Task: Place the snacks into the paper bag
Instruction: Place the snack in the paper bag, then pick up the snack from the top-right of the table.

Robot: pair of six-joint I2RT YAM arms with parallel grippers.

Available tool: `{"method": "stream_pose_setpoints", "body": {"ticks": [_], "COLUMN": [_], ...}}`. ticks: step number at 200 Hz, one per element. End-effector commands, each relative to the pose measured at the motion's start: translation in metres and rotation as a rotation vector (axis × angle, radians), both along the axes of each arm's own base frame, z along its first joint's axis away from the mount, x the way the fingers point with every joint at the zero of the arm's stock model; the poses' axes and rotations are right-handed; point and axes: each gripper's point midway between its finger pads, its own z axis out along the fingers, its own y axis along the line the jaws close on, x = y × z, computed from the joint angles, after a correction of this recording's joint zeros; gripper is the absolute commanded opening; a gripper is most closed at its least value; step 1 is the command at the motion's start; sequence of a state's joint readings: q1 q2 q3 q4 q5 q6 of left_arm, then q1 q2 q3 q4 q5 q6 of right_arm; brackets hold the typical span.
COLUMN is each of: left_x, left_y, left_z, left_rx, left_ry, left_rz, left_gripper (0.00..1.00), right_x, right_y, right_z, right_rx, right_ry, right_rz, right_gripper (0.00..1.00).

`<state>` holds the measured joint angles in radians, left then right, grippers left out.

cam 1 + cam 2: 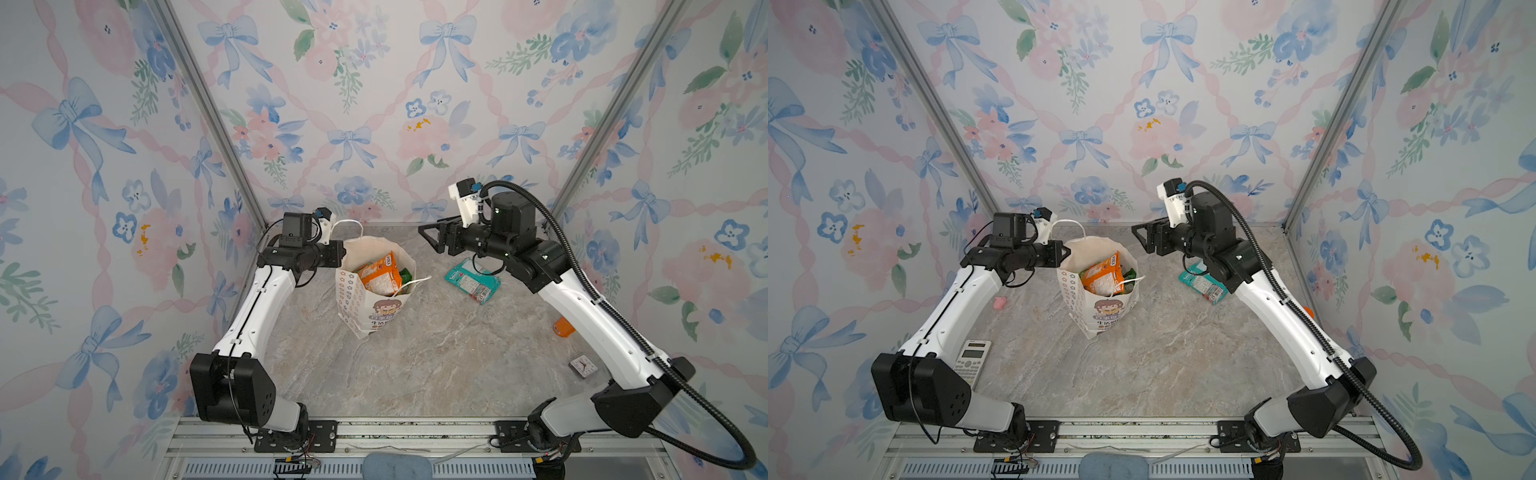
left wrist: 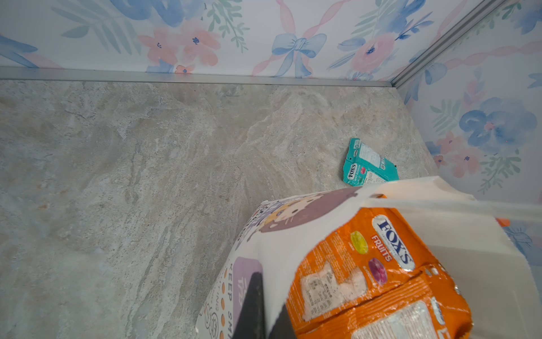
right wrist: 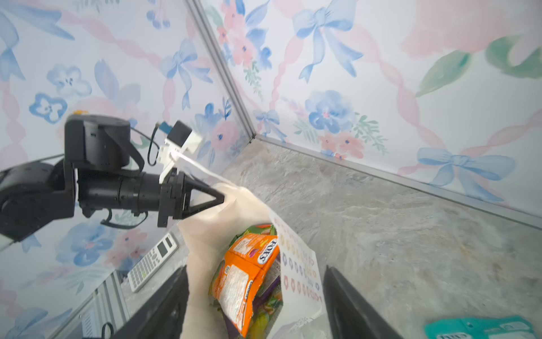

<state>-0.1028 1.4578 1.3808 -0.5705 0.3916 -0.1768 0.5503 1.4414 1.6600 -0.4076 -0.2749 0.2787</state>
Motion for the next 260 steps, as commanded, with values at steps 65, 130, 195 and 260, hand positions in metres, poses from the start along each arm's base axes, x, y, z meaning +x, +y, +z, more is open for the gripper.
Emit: {"method": "stream_pose_setpoints", "body": {"ticks": [65, 130, 195, 260], "left_x": [-0.005, -0.006, -0.007, -0.007], "left_y": [-0.002, -0.002, -0.002, -0.002], "left_z": [-0.006, -0.008, -0.010, -0.011], "left_rx": [-0.017, -0.019, -0.019, -0.018], "left_ry": [0.014, 0.020, 0.025, 0.026], "left_rz": [-0.025, -0.027, -0.029, -0.028], "left_gripper": [0.00, 0.00, 0.00, 0.00], "right_x": [0.075, 0.083, 0.080, 0.081], "right_y": [-0.120, -0.198, -0.227, -0.239], "right_z": [-0.154, -0.276, -0.338, -0.371], "right_rx": [-0.045, -0.060, -0.112, -0.161], "right_ry": [0.385, 0.625, 0.731, 0.777], "right_rz": [-0.403, -0.625, -0.734, -0.792], "right_gripper": [0.74, 0.71, 0.61, 0.56]}}
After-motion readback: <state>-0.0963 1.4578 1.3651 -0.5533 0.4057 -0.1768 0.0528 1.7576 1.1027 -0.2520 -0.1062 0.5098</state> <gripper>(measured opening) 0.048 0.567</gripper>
